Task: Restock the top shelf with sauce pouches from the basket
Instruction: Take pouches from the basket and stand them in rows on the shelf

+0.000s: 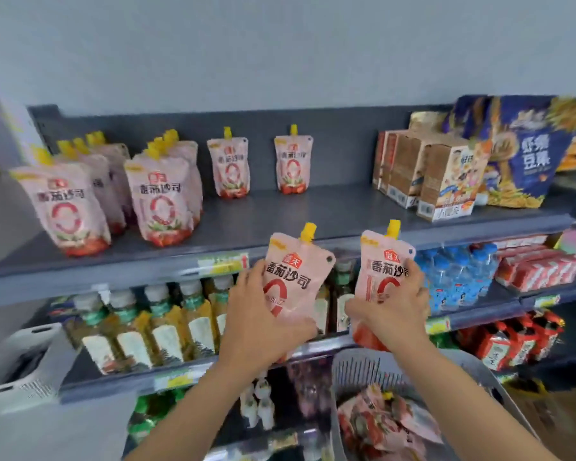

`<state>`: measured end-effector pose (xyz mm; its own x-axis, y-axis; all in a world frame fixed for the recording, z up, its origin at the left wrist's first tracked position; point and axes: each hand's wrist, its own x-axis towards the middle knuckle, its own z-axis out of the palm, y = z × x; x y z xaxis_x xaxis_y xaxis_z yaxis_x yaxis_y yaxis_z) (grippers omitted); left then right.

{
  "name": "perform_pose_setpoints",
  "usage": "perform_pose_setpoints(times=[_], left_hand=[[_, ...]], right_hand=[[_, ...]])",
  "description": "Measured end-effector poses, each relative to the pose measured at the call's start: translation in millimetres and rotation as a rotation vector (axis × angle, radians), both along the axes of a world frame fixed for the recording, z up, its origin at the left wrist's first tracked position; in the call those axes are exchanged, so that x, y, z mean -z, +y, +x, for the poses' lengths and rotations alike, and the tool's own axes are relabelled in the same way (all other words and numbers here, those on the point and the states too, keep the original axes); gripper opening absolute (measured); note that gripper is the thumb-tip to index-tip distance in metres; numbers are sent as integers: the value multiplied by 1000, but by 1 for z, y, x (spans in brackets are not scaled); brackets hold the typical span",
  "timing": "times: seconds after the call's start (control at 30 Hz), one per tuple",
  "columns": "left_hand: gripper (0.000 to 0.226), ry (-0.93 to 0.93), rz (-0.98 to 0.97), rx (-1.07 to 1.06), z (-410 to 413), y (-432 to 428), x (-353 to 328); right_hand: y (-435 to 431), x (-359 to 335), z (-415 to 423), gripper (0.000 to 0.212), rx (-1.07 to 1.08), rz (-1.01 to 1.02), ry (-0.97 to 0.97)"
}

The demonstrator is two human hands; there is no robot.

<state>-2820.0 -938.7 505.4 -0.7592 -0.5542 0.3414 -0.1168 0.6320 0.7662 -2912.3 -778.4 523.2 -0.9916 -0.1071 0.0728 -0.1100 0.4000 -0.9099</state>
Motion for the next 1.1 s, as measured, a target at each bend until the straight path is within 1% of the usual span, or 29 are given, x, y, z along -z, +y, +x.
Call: perform_pose_setpoints(times=[0.2,0.33,0.5,0.6,0.73,0.83,0.9,0.97,1.1], left_hand=[[115,141,22,-96,8,-24,-46],[120,183,22,-140,-16,-40,-64],[120,207,-16,-249,-60,-58,-79],[120,197,-50,-329,-86,-69,-83],[124,194,34,-410,-116,-83,-83],[119,151,64,-467,-138,-96,-84],[116,130,28,-503,-153,-107,-86],[117,126,-16,-518,-168,-123,-87],[117,48,-114,-523,-197,-152,-86]], right_hand=[[-33,-32,-5,125,-116,-76,126],[-52,-40,-21,126,-161,-150,206],[-66,-58,-48,125,-242,-149,265],[-68,-62,-67,123,-289,-155,299],[-69,-56,-83,123,-337,-181,286],[-72,-52,-93,124,-347,-198,247],[-76,-52,-99,125,-342,-203,234],[-84,-52,-104,126,-319,-191,246],[-102,-58,-109,126,-254,-199,258]])
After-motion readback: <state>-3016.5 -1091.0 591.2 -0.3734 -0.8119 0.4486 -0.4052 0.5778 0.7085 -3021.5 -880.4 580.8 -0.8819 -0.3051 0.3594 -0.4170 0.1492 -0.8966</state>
